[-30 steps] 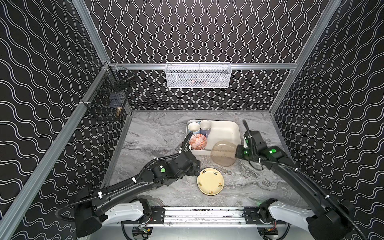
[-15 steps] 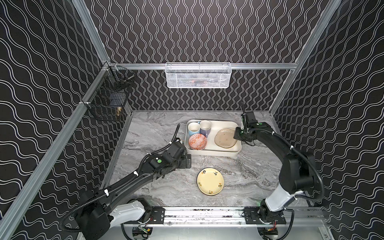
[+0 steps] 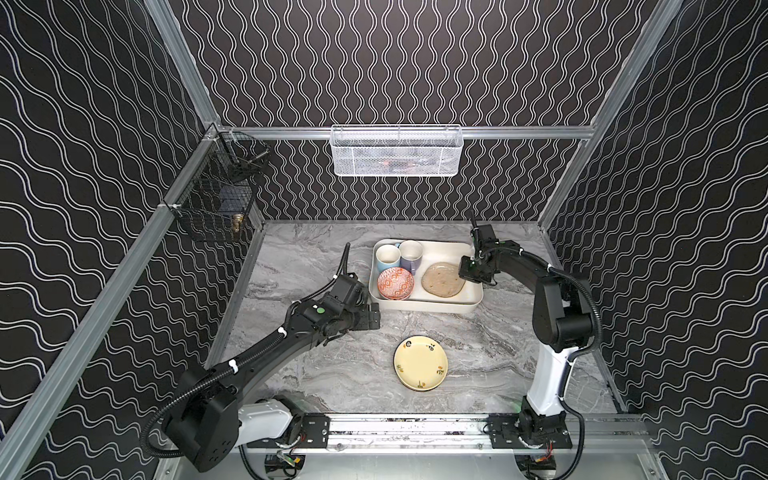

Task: Place the mixed dishes into the plastic bin
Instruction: 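Lower the clear glass plate into the bin while the left gripper withdraws, then move the right gripper back to the plate stack while the left lowers beside it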

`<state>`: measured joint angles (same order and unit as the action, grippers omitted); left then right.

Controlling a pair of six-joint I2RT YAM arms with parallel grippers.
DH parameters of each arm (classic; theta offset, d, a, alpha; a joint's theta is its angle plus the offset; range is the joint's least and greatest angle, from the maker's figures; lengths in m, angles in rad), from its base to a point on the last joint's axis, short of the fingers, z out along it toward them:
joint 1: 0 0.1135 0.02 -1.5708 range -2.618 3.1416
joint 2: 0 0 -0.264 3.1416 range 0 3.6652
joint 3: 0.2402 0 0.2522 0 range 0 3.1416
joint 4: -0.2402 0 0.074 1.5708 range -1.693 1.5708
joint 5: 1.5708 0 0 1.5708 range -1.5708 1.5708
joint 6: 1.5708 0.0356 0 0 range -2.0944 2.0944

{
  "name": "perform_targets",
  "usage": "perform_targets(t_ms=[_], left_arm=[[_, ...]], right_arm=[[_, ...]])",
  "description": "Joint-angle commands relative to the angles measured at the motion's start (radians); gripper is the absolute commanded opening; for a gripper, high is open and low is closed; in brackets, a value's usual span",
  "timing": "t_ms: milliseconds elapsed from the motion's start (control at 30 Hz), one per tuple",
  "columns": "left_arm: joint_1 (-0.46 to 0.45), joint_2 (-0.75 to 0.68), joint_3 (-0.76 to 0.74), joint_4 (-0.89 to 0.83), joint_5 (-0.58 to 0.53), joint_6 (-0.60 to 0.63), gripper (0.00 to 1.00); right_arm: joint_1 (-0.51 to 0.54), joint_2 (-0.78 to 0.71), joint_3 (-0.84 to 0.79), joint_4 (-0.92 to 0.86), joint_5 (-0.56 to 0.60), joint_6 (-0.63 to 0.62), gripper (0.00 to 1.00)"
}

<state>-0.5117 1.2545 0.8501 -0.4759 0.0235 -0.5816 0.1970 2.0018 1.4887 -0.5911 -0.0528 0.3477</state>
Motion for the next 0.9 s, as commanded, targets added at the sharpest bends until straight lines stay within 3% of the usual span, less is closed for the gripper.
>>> perform_targets(t_ms=[0, 133, 400, 500, 700, 867], left_arm=[[0.004, 0.005, 0.0, 0.028, 0.027, 0.01, 0.98], [0.003, -0.003, -0.009, 0.048, 0.071, 0.027, 0.99], [-0.042, -0.084, -0.044, 0.035, 0.084, 0.015, 0.92], [-0.126, -0.116, -0.074, 0.035, 0.058, -0.025, 0.91], [-0.342, -0.143, -0.146, 0.073, -0.039, -0.153, 0.8], [-0.434, -0.154, -0.212, 0.117, -0.089, -0.226, 0.7]], right_arm=[[0.002, -0.012, 0.009, 0.002, -0.015, -0.007, 0.28], [0.002, -0.094, -0.015, -0.014, -0.005, -0.005, 0.4], [0.097, -0.42, -0.22, -0.012, -0.017, 0.044, 0.34], [0.186, -0.533, -0.335, -0.004, -0.014, 0.075, 0.33], [0.372, -0.685, -0.605, 0.089, -0.039, 0.195, 0.3], [0.456, -0.784, -0.77, 0.141, -0.017, 0.27, 0.27]])
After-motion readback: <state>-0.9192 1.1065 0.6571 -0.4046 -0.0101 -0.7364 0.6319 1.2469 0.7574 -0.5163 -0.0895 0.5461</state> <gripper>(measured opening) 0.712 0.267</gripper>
